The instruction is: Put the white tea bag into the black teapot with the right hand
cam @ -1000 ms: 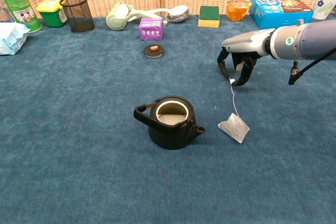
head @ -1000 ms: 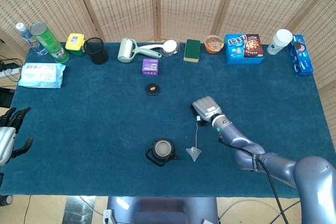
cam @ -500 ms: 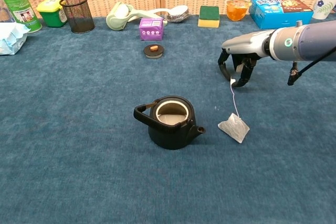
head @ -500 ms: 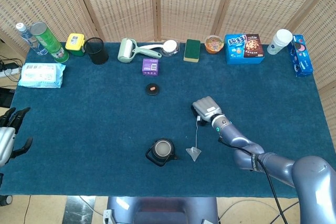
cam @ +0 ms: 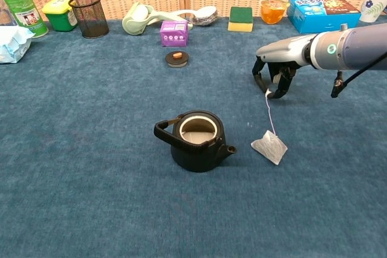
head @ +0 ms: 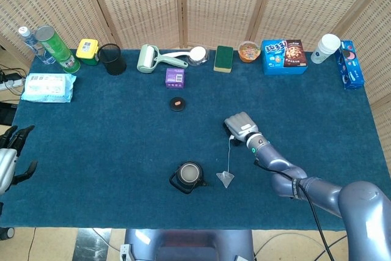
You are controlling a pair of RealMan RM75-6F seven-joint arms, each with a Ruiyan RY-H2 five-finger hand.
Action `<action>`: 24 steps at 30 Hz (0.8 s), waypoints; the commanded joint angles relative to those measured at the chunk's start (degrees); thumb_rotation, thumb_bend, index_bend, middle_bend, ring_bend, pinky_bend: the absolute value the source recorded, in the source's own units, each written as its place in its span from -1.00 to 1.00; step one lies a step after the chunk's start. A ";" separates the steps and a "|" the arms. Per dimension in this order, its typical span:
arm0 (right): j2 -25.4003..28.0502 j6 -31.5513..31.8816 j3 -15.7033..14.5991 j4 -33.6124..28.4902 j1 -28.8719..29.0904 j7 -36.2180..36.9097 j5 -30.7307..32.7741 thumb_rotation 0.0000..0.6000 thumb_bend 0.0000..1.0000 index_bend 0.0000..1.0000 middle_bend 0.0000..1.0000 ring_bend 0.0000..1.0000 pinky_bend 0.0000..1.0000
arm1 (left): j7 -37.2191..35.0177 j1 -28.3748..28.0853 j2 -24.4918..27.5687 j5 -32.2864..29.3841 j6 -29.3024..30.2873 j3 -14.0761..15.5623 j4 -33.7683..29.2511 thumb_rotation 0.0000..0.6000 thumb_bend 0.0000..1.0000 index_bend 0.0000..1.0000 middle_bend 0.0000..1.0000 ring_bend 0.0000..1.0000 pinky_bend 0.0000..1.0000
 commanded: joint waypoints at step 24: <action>-0.80 -0.01 -0.25 0.86 -0.07 0.27 0.24 1.00 -0.03 0.14 1.00 1.00 1.00 | 0.52 0.03 0.24 0.04 0.27 -0.06 -0.48 1.00 -0.09 -0.93 -0.73 -1.00 -0.76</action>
